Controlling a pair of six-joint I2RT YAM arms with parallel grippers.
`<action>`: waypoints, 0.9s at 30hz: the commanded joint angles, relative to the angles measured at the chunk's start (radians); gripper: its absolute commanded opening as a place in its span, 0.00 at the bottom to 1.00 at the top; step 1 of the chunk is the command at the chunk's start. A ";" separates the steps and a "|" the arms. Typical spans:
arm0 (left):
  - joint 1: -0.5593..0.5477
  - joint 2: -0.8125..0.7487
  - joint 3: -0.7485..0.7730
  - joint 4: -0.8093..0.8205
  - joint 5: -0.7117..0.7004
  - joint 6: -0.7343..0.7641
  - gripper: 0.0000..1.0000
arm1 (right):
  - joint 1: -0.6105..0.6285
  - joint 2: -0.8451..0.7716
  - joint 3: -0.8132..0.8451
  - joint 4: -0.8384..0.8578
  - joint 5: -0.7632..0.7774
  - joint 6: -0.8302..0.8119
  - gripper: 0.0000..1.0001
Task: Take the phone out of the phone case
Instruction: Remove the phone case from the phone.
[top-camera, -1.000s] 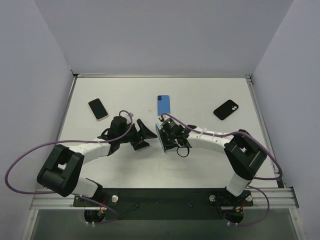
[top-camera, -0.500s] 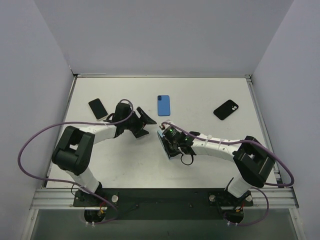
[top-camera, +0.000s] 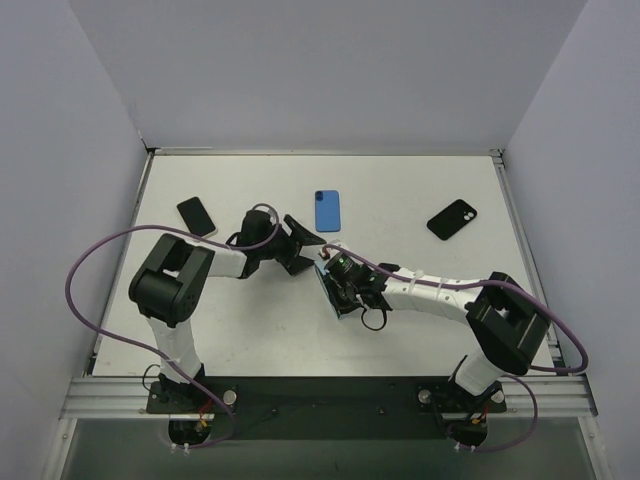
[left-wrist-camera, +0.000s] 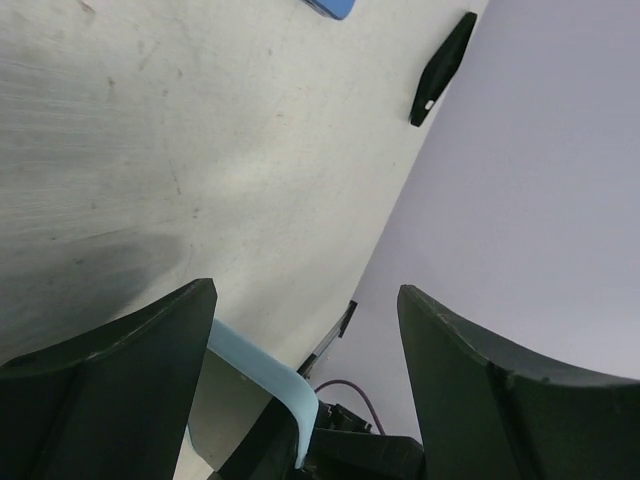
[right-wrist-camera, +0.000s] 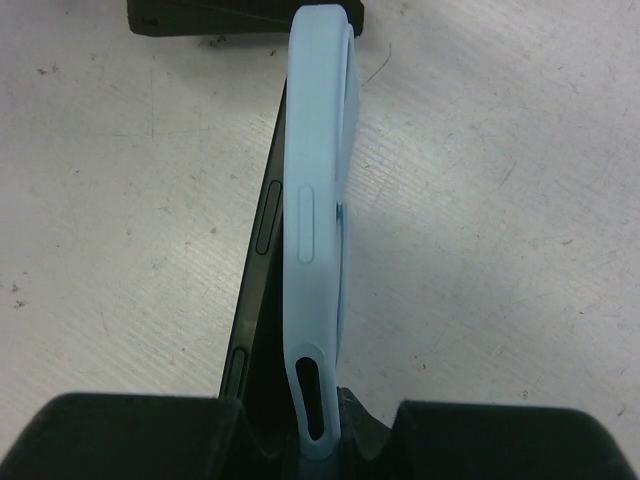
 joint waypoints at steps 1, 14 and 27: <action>-0.017 0.038 -0.032 0.248 0.063 -0.072 0.84 | 0.012 0.024 0.011 -0.106 -0.007 -0.012 0.00; -0.049 0.085 -0.041 0.421 0.116 -0.055 0.83 | 0.012 0.068 0.050 -0.112 -0.016 -0.013 0.00; -0.122 0.115 -0.194 0.617 0.095 -0.150 0.82 | -0.026 0.147 0.140 -0.115 0.012 0.013 0.18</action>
